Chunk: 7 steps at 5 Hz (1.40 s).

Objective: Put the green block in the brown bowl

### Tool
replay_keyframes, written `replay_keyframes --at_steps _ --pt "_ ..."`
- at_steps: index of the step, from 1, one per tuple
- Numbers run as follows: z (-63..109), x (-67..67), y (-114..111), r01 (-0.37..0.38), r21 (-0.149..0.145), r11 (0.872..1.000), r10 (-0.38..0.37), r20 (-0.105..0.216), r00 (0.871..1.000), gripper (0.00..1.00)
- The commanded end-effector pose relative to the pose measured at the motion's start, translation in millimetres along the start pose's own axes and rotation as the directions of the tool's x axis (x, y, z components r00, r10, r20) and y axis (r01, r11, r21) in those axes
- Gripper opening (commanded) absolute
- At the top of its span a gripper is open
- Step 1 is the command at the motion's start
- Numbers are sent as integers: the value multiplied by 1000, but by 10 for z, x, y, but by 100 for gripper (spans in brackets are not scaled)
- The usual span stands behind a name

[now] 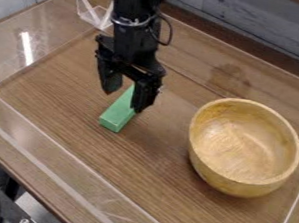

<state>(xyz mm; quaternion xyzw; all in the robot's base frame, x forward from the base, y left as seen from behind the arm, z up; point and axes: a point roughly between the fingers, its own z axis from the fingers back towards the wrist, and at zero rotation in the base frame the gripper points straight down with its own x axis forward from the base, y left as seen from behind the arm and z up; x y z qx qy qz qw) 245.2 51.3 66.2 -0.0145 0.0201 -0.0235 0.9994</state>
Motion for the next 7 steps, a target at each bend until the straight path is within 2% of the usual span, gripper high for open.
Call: replay_keyframes --at_steps 1,7 --pt "126 62 54 -1 14 1000 -1 75 997 100" --pt "-88 164 117 4 -10 1000 -3 101 995 100"
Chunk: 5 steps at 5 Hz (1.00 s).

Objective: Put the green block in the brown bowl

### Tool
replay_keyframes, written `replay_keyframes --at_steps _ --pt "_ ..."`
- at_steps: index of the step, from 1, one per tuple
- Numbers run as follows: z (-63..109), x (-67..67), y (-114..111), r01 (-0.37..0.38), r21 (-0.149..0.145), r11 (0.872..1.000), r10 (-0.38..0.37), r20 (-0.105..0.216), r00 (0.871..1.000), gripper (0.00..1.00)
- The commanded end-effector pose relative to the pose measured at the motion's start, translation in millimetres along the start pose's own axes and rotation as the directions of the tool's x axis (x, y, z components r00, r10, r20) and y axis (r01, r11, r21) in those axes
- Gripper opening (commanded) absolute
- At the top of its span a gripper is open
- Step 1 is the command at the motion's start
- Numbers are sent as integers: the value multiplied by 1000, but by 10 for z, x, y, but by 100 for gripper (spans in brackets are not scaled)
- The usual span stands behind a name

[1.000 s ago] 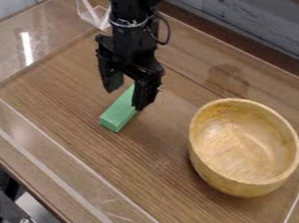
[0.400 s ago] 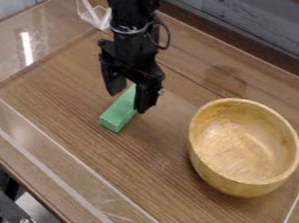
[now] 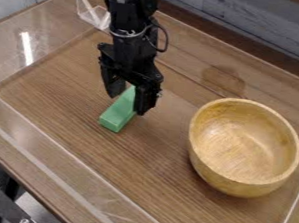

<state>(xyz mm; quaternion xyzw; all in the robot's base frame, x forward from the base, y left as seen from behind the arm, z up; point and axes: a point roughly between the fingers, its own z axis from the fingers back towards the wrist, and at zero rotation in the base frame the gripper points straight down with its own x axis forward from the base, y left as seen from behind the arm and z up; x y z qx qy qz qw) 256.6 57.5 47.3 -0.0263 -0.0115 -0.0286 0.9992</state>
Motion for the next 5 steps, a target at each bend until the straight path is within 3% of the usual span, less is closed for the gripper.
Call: replay_keyframes --at_steps 1,5 --pt "80 67 51 -8 7 1000 8 39 999 100" --pt "96 123 65 -9 -12 1000 9 41 999 100"
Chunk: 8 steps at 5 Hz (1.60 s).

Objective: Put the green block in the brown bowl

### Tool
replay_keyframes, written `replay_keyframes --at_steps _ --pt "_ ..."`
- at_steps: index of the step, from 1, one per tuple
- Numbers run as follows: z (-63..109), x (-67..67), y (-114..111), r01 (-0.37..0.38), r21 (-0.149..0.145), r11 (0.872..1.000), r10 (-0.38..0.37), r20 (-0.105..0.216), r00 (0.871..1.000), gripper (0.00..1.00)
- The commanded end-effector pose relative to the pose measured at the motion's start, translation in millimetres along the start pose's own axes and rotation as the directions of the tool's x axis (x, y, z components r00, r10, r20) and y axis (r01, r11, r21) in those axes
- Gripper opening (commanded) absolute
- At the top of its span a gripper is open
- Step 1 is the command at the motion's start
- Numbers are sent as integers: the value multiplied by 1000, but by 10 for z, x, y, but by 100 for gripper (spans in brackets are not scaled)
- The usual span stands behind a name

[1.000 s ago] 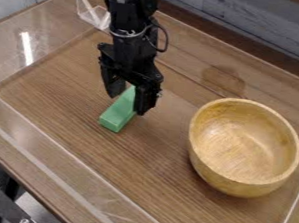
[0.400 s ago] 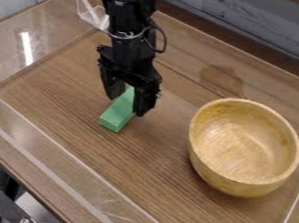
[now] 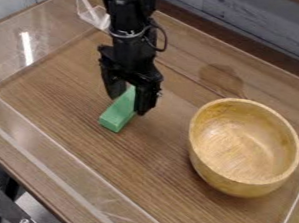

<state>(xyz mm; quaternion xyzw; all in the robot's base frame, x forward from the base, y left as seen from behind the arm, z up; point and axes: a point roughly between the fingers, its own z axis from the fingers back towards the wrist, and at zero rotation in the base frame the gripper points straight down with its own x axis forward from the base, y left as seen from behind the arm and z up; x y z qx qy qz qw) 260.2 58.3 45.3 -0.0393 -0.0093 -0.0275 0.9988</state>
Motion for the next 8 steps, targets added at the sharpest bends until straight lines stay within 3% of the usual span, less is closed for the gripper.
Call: replay_keyframes --at_steps 1,3,6,7,8 --pt "123 98 51 -7 10 1000 6 45 999 100" --pt "107 117 57 -8 2 1000 8 43 999 100" --pt "-126 112 134 10 3 1000 -10 38 999 100" --pt "-160 112 134 4 -1 1000 -4 34 999 0" --pt "-127 96 126 -4 -7 1000 4 18 1000 0"
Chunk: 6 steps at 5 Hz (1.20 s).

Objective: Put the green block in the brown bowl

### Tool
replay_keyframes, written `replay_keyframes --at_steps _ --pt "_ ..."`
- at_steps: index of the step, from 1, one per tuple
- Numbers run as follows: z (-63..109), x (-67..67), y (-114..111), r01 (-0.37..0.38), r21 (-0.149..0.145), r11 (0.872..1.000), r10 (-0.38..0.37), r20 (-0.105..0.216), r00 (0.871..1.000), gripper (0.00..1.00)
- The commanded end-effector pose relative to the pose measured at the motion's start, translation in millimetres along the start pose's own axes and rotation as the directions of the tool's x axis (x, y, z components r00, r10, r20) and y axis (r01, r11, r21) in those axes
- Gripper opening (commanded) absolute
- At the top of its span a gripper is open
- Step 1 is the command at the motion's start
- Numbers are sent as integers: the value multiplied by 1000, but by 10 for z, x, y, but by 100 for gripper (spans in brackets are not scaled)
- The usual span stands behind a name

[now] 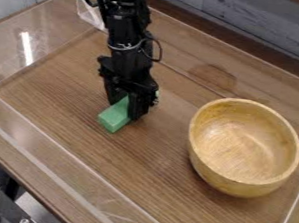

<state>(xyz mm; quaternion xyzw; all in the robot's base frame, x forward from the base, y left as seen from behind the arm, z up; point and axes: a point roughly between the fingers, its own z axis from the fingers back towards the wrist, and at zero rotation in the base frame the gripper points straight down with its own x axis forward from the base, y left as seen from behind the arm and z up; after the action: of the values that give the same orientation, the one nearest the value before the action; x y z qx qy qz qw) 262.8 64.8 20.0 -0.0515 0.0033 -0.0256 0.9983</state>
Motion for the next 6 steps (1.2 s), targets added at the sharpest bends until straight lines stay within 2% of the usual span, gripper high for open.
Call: replay_keyframes --at_steps 1,4,5,6 --pt "183 63 30 -8 15 1000 8 26 1000 0" --pt "369 42 3 -29 4 1000 29 -12 1000 0" --pt "486 55 -10 -33 5 999 33 -19 999 0" --pt "685 107 -27 -37 10 999 37 -7 999 0"
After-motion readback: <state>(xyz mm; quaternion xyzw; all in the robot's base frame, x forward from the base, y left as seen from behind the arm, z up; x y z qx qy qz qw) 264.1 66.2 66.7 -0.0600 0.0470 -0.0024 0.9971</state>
